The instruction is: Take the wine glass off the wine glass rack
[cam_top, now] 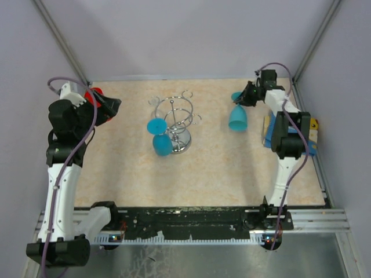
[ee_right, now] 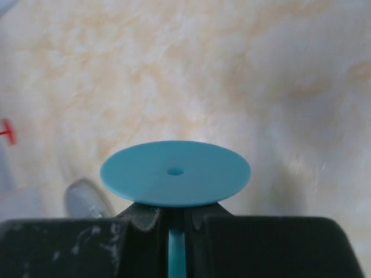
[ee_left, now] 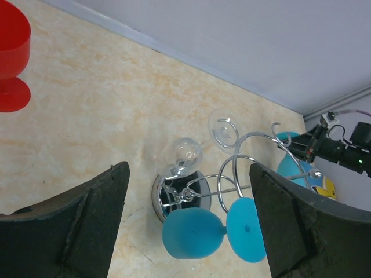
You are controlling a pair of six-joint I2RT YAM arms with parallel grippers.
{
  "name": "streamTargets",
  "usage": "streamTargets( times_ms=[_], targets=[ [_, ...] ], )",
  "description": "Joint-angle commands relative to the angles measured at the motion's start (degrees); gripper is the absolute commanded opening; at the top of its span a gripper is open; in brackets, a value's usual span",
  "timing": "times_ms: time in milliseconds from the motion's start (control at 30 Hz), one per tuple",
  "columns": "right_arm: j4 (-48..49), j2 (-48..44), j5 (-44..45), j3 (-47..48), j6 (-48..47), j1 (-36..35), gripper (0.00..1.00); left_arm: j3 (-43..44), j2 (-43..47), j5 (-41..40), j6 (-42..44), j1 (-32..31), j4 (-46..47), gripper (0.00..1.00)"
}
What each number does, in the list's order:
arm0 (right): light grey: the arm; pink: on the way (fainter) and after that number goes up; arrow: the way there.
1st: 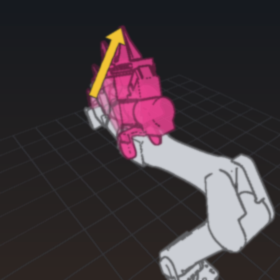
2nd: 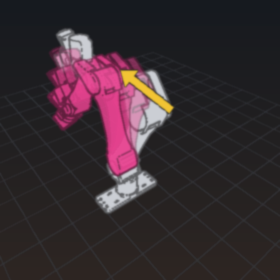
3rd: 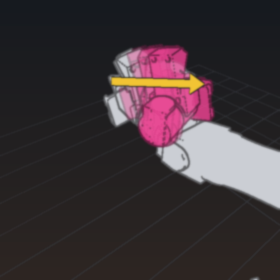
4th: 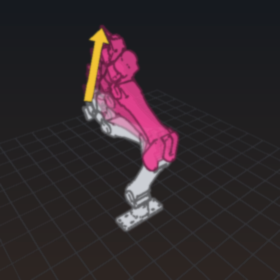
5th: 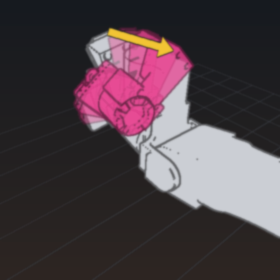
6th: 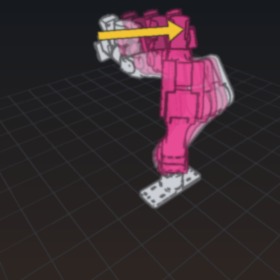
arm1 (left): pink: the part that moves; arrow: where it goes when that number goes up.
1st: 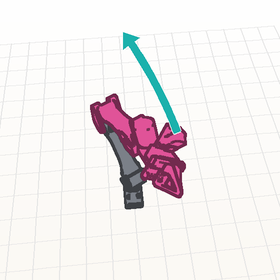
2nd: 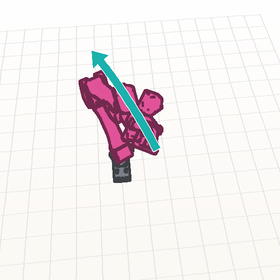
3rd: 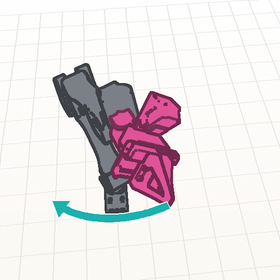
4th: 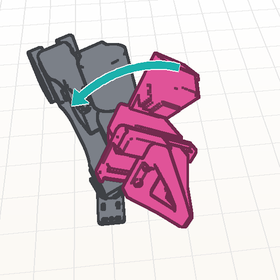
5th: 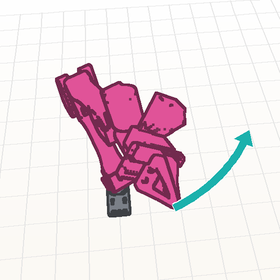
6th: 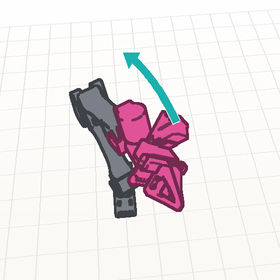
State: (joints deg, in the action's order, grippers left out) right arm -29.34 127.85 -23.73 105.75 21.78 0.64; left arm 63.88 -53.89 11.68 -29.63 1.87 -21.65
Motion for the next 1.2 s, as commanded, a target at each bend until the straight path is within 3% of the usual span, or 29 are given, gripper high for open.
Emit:
streamTargets(
  times_ms=[0, 100, 167, 267, 367, 500, 600, 767, 933, 1167],
  targets=[
    [28.98, -19.82, -20.05, -16.95, 21.7, 4.94, 0.0, 0.88, 4.51, 3.97, 0.87, -0.28, 3.52, 0.88],
    [52.11, -24.36, -28.69, -30.18, 41.32, 6.63, 0.0, -0.06, 7.5, 7.68, 1.18, -0.56, 7.36, 0.86],
    [73.67, -24.1, -31.21, -38.31, 61.27, 6.82, 0.0, -0.09, 8.86, 8.1, 1.17, -0.64, 8.78, 0.85],
    [108.17, -18.87, -27.45, -45.38, 90.05, 6.38, 0.0, 0.27, 9.18, 7.4, 0.96, -0.72, 8.79, 0.85],
    [124.64, -14.67, -19.15, -47.89, 104.58, 5.42, 0.0, 0.13, 8.53, 6.59, -0.07, -0.72, 7.26, 0.85],
    [116.13, -19.28, -5.79, -56.13, 104.45, 5.24, 0.0, 0.37, 8.44, 5.44, -0.72, -0.64, 5.74, 0.84],
    [105.15, -24.66, -0.46, -59.33, 103.32, 5.18, 0.0, 1.0, 9.08, 3.55, -0.69, -0.64, 4.71, 0.84],
    [88.7, -30.05, 3.07, -58.13, 106.25, 5.18, 0.0, 1.5, 8.97, 2.46, -1.16, -0.67, 3.51, 0.84],
    [63.63, -32.71, 2.05, -53.22, 107.34, 5.16, 0.0, 1.4, 8.41, 3.08, -2.54, -0.66, 3.36, 0.83],
    [73.81, -32.75, 0.95, -53.32, 100.67, 4.48, 0.0, 4.02, 6.89, 13.4, -2.86, -0.73, 7.51, 0.81]
  ],
)
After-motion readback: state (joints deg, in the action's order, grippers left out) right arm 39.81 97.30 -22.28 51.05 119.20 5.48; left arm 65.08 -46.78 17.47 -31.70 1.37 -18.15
